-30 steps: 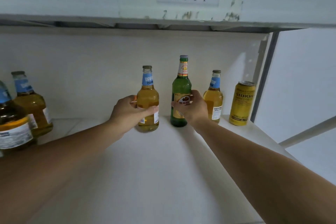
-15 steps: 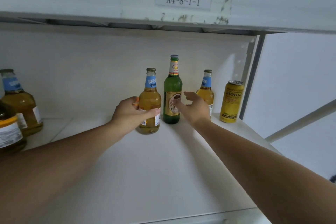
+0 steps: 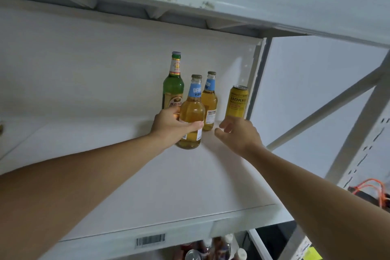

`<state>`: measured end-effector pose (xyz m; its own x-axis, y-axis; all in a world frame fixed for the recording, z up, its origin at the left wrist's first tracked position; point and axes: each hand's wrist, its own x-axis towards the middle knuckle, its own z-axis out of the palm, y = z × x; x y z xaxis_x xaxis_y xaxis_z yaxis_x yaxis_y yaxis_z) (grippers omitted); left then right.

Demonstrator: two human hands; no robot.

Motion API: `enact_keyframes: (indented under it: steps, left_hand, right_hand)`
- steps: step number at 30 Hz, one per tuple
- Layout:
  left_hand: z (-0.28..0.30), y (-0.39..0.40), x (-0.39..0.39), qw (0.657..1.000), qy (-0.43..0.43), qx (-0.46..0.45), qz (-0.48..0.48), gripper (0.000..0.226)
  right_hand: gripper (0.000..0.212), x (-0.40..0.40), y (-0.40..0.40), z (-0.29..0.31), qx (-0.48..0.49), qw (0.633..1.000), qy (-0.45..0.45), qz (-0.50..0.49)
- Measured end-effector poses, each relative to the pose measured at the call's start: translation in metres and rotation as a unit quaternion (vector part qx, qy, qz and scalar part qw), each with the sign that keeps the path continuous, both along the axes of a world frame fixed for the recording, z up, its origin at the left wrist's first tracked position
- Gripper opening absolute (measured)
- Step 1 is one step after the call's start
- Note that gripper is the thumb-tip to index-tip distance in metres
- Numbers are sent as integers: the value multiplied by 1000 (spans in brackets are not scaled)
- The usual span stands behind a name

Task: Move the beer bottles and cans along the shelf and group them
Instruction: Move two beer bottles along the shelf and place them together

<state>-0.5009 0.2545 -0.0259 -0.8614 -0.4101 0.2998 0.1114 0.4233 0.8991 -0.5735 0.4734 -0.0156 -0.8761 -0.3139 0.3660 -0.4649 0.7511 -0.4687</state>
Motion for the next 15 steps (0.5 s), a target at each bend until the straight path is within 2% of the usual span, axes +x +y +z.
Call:
enact_keyframes:
  steps: [2, 5, 10, 15]
  left_hand:
    - [1, 17, -9, 1000, -6, -4, 11, 50]
    - [2, 40, -23, 999, -9, -15, 39, 43]
    - [-1, 63, -41, 997, -19, -33, 61, 44]
    - [5, 75, -47, 994, -40, -60, 78, 41]
  right_hand:
    - [32, -6, 12, -1, -3, 1000, 5, 0]
    - [33, -17, 26, -3, 15, 1000, -20, 10]
    - [57, -32, 33, -3, 116, 992, -14, 38]
    - [70, -41, 40, 6, 195, 978, -30, 64]
